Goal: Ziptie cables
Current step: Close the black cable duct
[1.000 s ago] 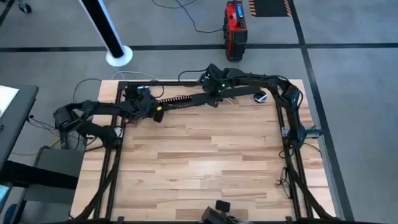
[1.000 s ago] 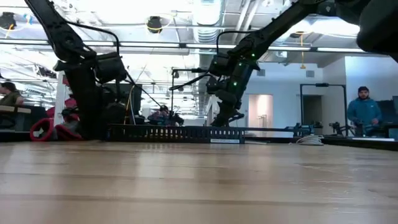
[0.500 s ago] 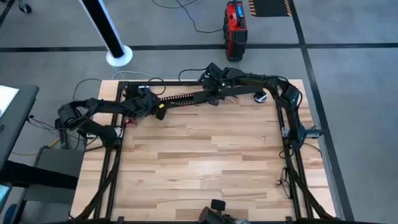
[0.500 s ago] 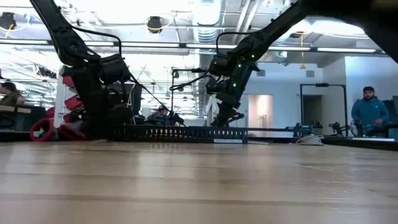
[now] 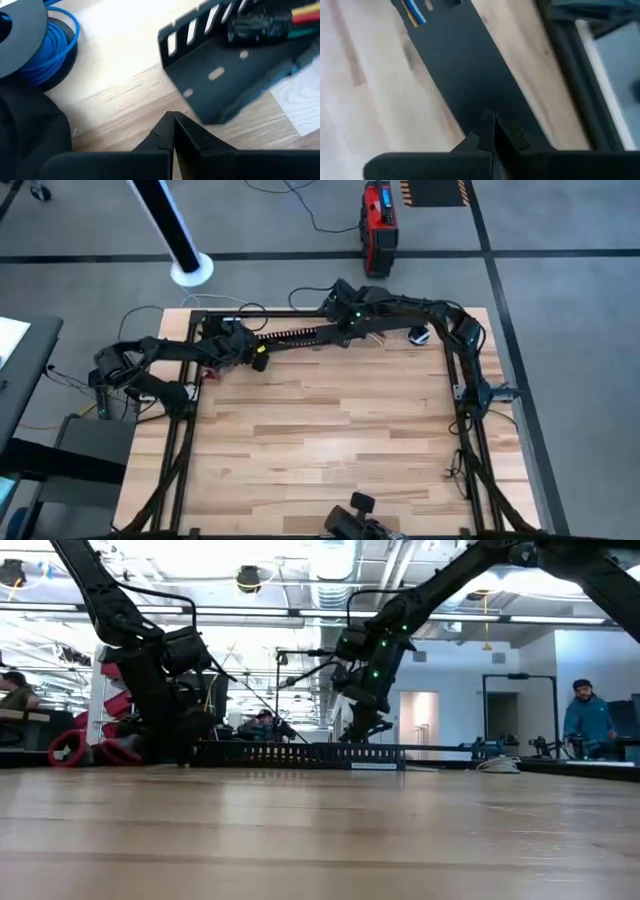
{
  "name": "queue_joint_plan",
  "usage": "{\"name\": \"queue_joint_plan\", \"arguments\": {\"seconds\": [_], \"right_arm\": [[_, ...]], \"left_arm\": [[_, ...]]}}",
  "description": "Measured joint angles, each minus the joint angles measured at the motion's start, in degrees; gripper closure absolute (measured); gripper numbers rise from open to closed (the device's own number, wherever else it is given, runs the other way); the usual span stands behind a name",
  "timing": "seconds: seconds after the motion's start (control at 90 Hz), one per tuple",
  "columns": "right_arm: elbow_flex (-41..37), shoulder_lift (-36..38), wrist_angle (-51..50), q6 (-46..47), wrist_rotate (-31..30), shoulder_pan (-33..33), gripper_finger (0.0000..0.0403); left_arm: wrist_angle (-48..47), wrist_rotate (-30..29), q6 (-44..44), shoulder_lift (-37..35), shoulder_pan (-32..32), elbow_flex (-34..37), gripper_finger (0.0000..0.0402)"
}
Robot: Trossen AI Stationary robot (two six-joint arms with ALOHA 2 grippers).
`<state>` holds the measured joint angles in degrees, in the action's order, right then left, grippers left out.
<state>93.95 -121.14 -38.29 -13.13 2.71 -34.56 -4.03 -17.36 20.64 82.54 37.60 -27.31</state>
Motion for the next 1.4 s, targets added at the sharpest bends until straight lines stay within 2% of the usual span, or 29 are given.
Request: {"name": "queue_joint_plan", "arguments": {"seconds": [0.456, 0.667, 0.822, 0.944, 1.022, 1.222, 1.4], "right_arm": [[-2.29, 0.06, 6.16, -2.2, 5.16, 1.16, 0.0403], [2.33, 1.85, -2.11, -2.94, 7.46, 1.23, 0.0403], [6.98, 2.36, -11.73, -5.24, 1.42, 0.59, 0.0403], [7.55, 2.25, -16.02, -5.37, -4.72, 0.46, 0.0403], [6.41, 2.29, -17.09, -4.5, -6.33, -0.09, 0.0403], [1.14, 2.25, -14.58, -2.93, -6.94, -0.83, 0.0403], [0.78, 0.46, -12.7, -2.58, -5.38, -0.01, 0.0403]], "left_arm": [[2.1, 1.66, -0.96, -0.02, 0.04, 0.2, 0.0402], [2.88, 2.87, -1.11, 0.0, 0.02, 0.15, 0.0402], [2.76, 3.29, -1.09, 0.0, 0.02, 0.11, 0.0402], [2.7, 3.47, -1.07, -0.02, 0.02, 0.09, 0.0401], [2.63, 3.47, -1.07, -0.02, 0.0, 0.09, 0.0401], [3.15, 4.56, -0.51, -0.04, 0.0, 0.11, 0.0402], [4.2, 5.95, -0.06, 0.0, 0.02, 0.22, 0.0401]]}}
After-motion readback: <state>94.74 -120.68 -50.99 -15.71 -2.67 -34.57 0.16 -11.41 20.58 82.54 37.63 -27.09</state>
